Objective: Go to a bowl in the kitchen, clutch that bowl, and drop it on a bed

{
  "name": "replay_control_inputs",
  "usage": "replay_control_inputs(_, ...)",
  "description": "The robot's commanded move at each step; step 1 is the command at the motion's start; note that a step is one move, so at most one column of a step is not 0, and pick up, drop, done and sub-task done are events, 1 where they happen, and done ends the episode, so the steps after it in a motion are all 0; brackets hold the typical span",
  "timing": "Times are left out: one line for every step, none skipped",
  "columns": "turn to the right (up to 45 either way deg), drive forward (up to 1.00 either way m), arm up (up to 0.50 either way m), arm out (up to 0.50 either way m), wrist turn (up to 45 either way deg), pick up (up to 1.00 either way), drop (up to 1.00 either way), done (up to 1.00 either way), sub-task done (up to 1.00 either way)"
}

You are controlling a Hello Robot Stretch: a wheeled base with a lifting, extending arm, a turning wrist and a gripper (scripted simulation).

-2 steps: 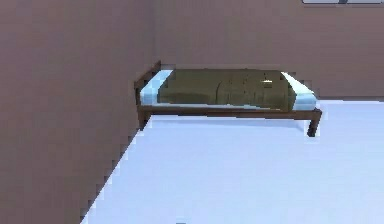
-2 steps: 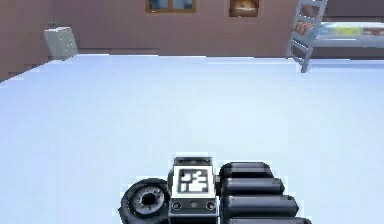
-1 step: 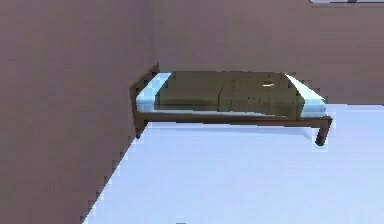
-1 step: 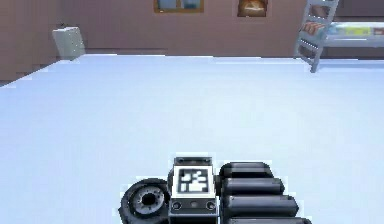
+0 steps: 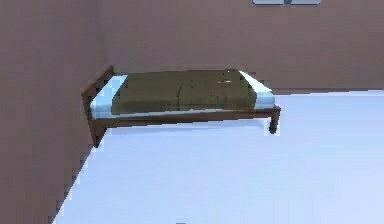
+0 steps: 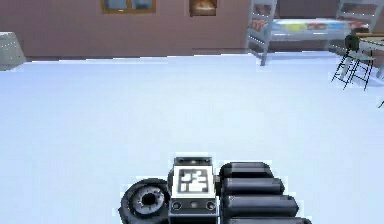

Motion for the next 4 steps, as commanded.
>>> replay_control_inputs(0.0,1.00,0.00,0.00,0.0,0.00,0.00,0.00,0.00)
replay_control_inputs(6.0,0.00,0.00,0.00,0.0,0.00,0.00,0.00,0.00)
replay_control_inputs(0.0,0.55,0.00,0.00,0.0,0.00,0.00,0.00,0.00)
replay_control_inputs(45.0,0.00,0.00,0.00,0.0,0.00,0.00,0.00,0.00)
